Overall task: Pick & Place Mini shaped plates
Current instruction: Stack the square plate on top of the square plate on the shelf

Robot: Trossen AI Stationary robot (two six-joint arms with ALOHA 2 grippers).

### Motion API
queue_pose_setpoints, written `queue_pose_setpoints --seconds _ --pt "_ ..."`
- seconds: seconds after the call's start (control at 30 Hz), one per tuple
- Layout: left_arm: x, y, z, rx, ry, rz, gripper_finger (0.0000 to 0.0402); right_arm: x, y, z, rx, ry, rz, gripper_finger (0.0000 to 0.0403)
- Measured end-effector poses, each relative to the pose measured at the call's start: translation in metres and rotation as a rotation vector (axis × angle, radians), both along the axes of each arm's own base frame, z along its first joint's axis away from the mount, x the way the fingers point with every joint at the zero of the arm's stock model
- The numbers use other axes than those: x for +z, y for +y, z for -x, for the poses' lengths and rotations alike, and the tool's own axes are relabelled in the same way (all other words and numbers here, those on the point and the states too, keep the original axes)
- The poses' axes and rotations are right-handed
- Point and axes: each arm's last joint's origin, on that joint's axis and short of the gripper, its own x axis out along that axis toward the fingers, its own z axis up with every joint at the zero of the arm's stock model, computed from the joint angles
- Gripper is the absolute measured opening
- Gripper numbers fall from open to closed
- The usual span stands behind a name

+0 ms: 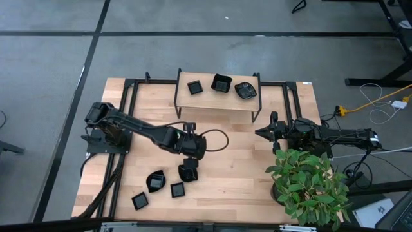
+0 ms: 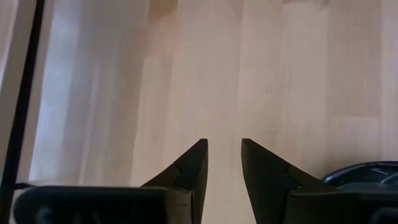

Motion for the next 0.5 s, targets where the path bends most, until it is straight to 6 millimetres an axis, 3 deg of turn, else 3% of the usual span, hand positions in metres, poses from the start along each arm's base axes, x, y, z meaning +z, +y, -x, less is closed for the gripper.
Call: queue_pose_setpoints --seconds 0.5 --pt "-0.0009 0.0011 0.0017 0.021 0.014 0.005 0.0089 0.0000 0.0000 0.0000 0.000 0.000 0.000 0.0034"
